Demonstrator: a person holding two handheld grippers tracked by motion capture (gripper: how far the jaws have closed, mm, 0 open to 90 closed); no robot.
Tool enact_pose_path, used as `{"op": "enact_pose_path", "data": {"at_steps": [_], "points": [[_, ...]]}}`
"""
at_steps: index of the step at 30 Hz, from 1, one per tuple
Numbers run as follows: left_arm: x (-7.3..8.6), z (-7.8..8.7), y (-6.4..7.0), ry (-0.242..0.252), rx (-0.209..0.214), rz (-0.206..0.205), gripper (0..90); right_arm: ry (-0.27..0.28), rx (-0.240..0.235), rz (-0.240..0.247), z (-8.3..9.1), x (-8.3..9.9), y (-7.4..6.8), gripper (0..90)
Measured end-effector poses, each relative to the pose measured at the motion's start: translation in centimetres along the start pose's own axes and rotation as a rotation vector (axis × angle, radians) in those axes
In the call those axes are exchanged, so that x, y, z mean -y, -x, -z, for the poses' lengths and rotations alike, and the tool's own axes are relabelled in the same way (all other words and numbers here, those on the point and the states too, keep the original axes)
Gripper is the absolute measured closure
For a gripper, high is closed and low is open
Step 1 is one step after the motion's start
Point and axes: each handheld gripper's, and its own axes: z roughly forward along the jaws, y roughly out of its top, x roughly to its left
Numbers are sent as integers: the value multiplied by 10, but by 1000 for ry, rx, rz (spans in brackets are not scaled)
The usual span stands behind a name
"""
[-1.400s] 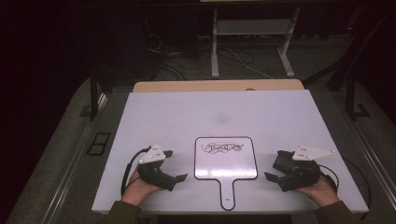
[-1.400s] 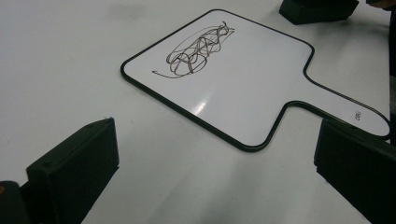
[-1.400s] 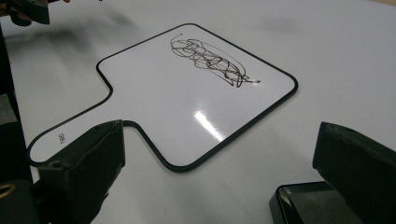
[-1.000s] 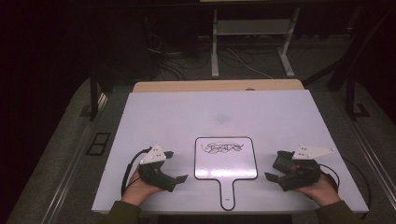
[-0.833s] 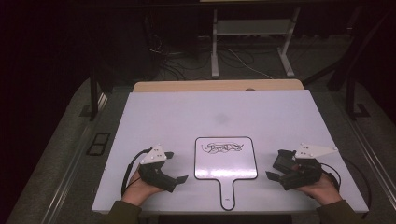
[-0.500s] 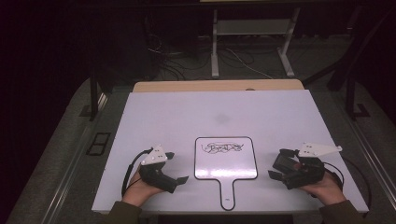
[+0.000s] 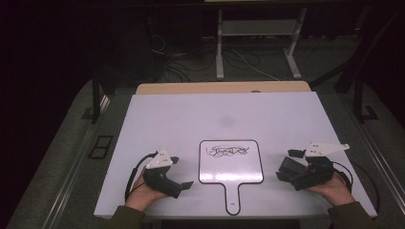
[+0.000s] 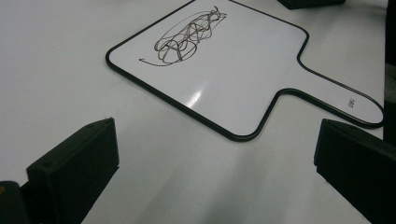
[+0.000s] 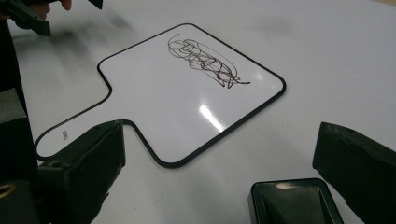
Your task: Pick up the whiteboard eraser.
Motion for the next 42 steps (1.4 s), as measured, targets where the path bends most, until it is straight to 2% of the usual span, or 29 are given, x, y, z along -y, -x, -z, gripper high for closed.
{"op": "enact_pose_path", "data": {"at_steps": [7, 9, 16, 26, 42], "points": [[-1, 2, -1, -3, -22, -10, 0, -16, 15, 12, 1, -6, 6, 11], [-1, 2, -1, 0, -24, 1, 0, -14, 16, 8, 1, -8, 8, 12], [-2, 1, 0, -4, -15, -3, 0, -16, 1, -1, 2, -13, 16, 12], [0, 3, -2, -4, -19, 8, 0, -19, 12, 8, 5, -16, 27, 19], [1, 2, -2, -3, -16, 20, 0, -133, 60, 21, 10, -1, 38, 18]]}}
